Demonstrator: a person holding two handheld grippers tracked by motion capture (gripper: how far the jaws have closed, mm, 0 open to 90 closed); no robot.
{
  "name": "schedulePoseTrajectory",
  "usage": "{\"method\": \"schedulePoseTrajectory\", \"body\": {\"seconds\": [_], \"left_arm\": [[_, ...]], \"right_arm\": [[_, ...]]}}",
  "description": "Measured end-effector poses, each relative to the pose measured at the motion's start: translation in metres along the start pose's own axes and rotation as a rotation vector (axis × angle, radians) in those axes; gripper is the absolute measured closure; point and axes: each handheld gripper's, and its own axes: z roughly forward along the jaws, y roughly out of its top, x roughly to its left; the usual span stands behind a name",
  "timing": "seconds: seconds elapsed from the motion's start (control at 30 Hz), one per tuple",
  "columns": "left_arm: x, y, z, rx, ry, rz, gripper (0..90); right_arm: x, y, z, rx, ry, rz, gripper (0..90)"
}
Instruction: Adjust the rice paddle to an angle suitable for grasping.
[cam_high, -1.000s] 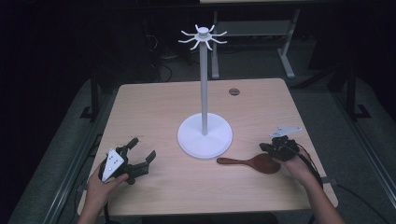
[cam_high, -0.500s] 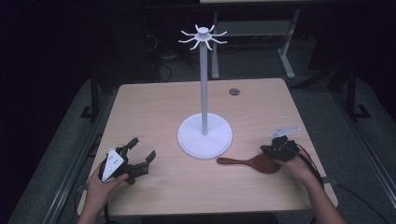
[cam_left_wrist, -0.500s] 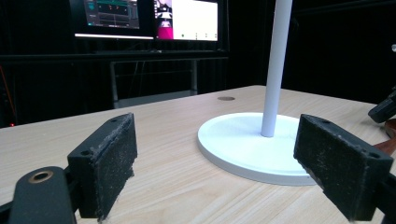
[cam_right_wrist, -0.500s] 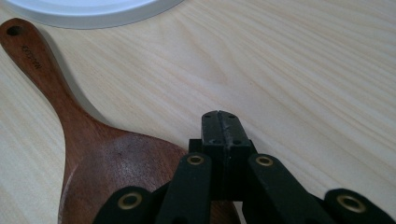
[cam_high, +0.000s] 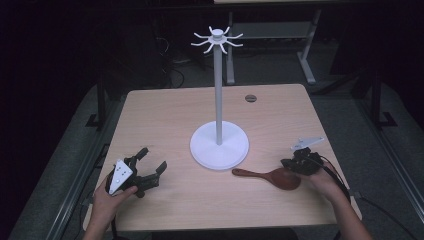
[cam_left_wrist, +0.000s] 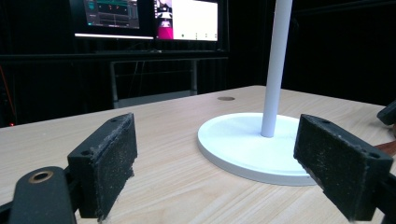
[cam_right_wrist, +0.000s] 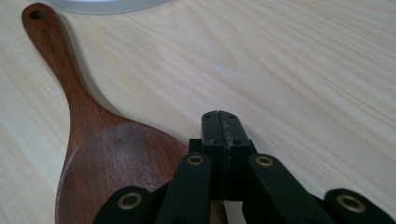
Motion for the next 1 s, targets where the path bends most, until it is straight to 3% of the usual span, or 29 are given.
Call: {"method": "schedulePoseTrajectory", "body": {"seconds": [0.7,1.0], "left_arm": [[0.000,0.000,0.000,-0.001,-0.001,0.006,12.9],[0.000,0.000,0.000,0.000,-0.002,0.010,12.9]], "right_arm": [[0.005,-0.011,-0.012,0.049,0.119,-0.068,90.0],[0.014,-0.012,-0.014,0.077,0.173,-0.129,90.0]]}}
